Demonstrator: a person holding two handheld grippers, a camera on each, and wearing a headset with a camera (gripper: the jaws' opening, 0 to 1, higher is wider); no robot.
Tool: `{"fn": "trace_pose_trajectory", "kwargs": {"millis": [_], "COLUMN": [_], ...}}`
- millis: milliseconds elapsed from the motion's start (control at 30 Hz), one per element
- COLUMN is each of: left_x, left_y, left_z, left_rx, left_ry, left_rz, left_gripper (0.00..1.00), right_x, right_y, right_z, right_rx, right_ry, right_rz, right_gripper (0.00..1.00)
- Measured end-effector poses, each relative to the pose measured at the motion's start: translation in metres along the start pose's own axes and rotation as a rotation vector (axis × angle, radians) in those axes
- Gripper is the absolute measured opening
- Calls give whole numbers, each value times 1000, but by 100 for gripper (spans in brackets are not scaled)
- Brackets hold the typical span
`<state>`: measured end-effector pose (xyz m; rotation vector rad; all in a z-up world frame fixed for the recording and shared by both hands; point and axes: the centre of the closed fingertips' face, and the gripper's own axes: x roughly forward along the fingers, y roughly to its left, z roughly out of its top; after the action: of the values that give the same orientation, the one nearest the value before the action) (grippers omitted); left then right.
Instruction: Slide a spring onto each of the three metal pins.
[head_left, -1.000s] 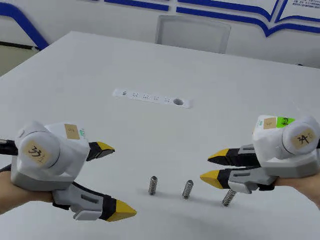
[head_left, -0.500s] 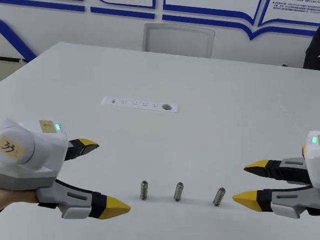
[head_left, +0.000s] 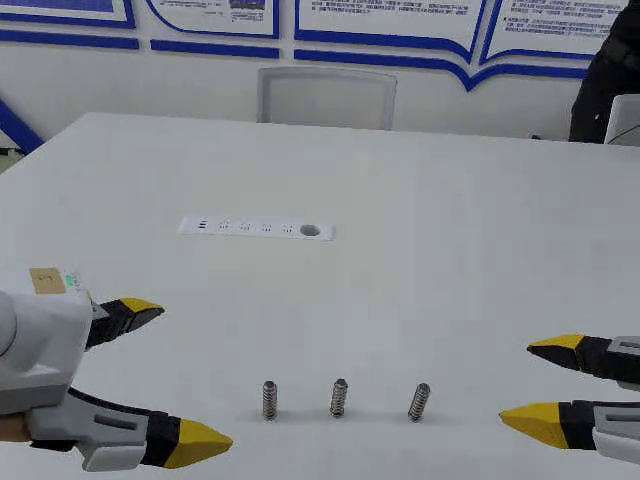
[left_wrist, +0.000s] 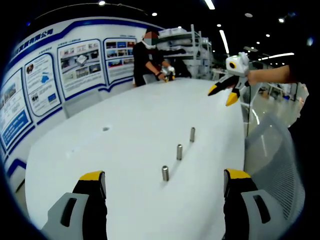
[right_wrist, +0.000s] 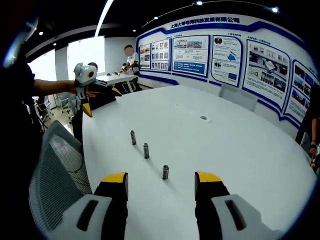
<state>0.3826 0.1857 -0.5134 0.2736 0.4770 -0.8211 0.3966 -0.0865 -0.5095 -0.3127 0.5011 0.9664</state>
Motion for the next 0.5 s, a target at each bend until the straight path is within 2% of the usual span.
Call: {"fn": "trace_pose_trajectory", "kwargs": {"millis": [167,267,400,500], "left_x": [-3,-6,-6,-7], "left_y": [3,0,4,3], "left_z": [3,6,4,7], "left_rx": [-1,-63,-31,-35], "left_ry": [-11,-37,-23,-34], "left_rz": [3,-30,-13,-19], "left_gripper": [100,100,100,100], "right_x": [-1,-2,-3,-3], "right_y": [3,7,8,6], "right_z": [-3,1,5,2], "right_rx": [7,9,6,-9], "right_ry": [-4,-15,-21,0], "right_rz": [7,17,19,9], "right_gripper": [58,63,68,72]}}
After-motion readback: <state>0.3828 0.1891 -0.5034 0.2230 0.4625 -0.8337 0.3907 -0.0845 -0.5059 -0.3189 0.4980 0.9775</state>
